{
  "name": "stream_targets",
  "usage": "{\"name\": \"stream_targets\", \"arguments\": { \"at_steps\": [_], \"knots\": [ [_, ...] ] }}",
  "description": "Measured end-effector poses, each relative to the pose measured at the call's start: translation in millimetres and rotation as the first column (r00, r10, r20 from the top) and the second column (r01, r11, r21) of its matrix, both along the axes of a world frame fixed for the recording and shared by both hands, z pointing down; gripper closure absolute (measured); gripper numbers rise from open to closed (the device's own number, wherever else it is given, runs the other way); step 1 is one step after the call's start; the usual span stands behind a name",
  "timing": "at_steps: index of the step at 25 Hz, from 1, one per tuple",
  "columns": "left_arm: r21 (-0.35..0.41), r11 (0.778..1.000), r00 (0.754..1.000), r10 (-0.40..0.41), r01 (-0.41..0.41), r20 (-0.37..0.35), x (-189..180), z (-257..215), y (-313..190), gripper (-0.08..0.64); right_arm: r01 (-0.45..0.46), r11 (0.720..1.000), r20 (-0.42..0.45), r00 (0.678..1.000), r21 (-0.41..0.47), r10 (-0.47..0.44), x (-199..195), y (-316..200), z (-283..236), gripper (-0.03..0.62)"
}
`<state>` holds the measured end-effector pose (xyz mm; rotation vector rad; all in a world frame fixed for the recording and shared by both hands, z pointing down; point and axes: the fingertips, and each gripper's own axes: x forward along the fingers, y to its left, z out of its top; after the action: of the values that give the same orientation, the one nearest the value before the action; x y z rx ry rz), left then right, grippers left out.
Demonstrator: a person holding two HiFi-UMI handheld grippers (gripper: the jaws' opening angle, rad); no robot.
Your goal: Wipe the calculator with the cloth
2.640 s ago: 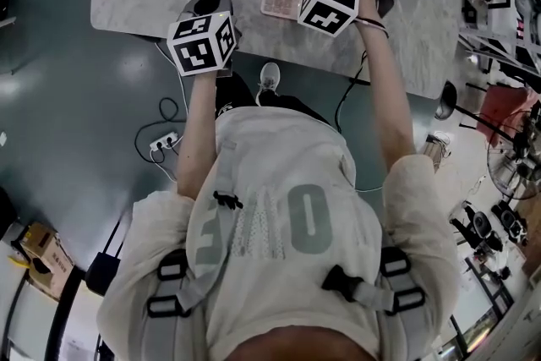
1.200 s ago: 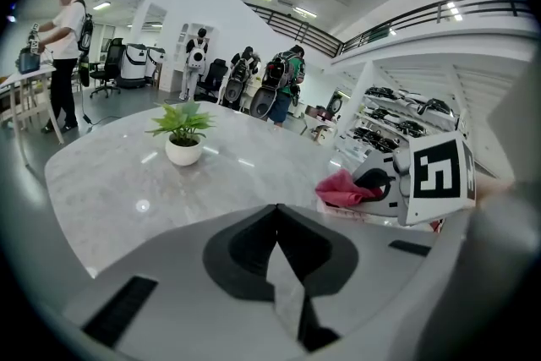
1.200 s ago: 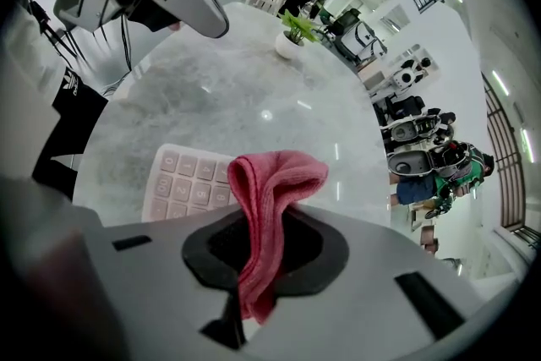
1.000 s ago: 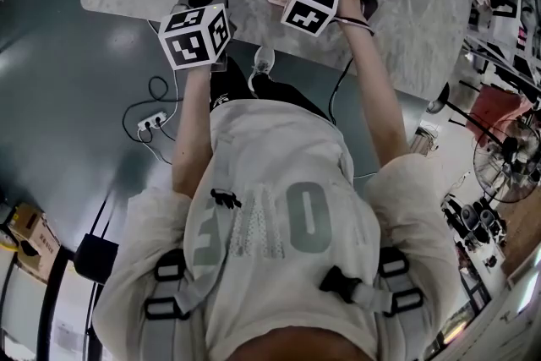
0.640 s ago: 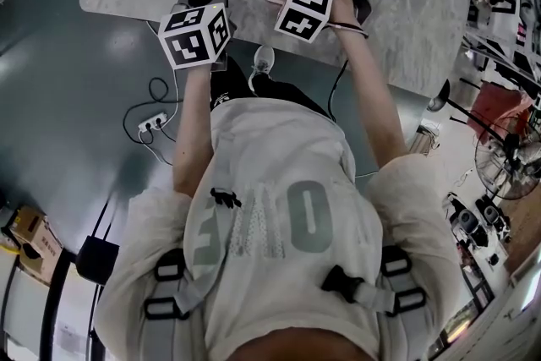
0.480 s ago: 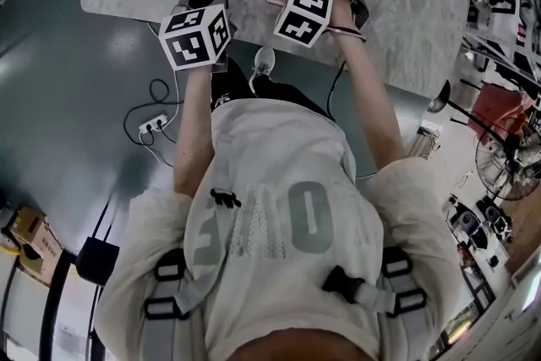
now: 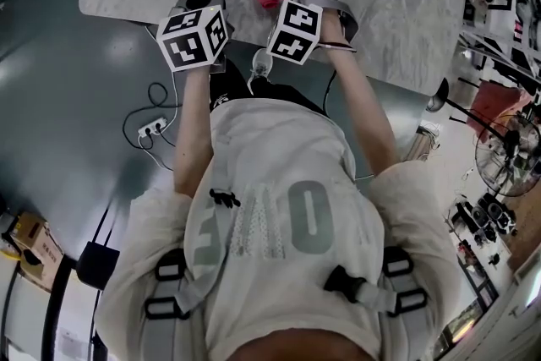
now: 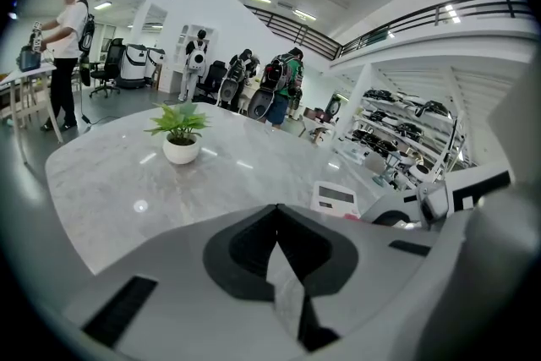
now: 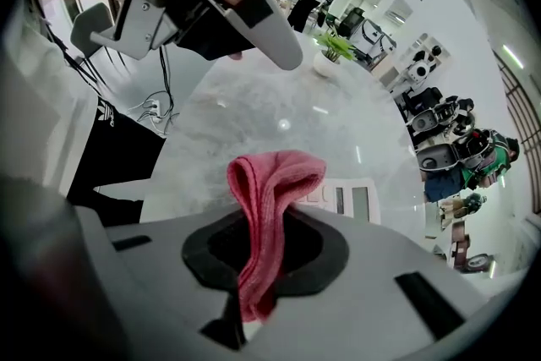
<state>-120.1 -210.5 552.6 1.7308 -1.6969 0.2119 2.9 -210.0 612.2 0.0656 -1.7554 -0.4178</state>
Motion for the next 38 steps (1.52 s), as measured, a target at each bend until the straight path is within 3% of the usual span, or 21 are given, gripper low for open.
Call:
{"name": "stream_targets", "arguments": {
  "at_steps": [15, 27, 31, 38],
  "knots": [
    [0.003, 1.0, 1.0, -0.005, 0.005, -0.001, 5, -3, 4, 0.54, 0.022, 0.999, 0.01, 1.0, -0.036, -0.022, 4, 34, 6, 0.537],
    [0.013, 1.0, 1.0, 0.009, -0.009, 0.01, 10, -8, -2, 0.54, 0.037, 0.997, 0.018, 0.999, -0.061, -0.036, 4, 33, 2, 0.537],
    [0.035, 0.999, 1.0, 0.011, -0.012, 0.023, 9, -21, -7, 0.54, 0.028, 0.999, 0.037, 0.999, 0.026, -0.029, 3, 5, -22, 0.537],
    [0.128, 0.991, 0.997, 0.036, -0.045, 0.069, 15, -72, -23, 0.54, -0.082, 0.98, 0.126, 0.99, 0.184, 0.059, 13, -59, -92, 0.537]
  ]
}}
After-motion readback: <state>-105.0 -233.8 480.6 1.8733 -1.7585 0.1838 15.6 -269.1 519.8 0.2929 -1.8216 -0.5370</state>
